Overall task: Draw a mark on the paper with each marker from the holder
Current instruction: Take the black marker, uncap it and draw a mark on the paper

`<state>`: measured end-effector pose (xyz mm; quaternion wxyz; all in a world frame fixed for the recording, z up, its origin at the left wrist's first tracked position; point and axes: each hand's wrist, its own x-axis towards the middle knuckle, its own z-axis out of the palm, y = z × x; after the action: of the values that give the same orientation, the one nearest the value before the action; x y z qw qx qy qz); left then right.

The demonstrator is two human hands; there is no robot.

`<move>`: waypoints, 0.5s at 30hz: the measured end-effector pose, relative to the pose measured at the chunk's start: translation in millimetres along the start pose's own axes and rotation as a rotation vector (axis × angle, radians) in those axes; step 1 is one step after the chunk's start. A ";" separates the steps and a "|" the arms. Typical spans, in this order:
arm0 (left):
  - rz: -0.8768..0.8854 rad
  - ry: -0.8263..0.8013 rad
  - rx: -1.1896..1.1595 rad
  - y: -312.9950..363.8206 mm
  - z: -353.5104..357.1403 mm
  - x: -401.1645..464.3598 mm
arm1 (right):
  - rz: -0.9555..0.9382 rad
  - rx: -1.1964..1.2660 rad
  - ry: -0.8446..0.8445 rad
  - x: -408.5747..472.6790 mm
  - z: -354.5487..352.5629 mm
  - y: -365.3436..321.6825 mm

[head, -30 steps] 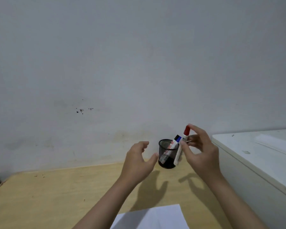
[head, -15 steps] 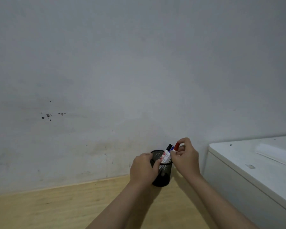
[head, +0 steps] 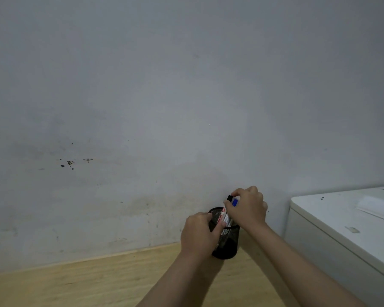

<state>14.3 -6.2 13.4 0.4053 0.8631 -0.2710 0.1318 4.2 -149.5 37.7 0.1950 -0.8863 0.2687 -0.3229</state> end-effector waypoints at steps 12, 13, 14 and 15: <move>-0.060 -0.011 -0.031 9.3 -7.2 -5.2 | -0.245 0.454 -0.045 -23.1 -33.7 -21.5; -0.104 0.016 -0.129 13.0 -14.2 -7.4 | -0.260 0.516 -0.040 -28.9 -44.0 -25.1; -0.173 0.022 -0.244 17.4 -23.2 -10.3 | -0.271 0.571 -0.038 -36.4 -55.3 -28.5; -0.257 0.005 -0.394 22.7 -34.6 -14.6 | -0.294 0.611 -0.038 -45.3 -67.2 -31.9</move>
<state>-10.9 13.9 43.2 0.5803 0.7942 -0.1785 0.0259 -59.4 -108.9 81.1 0.4081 -0.8219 0.0254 -0.3966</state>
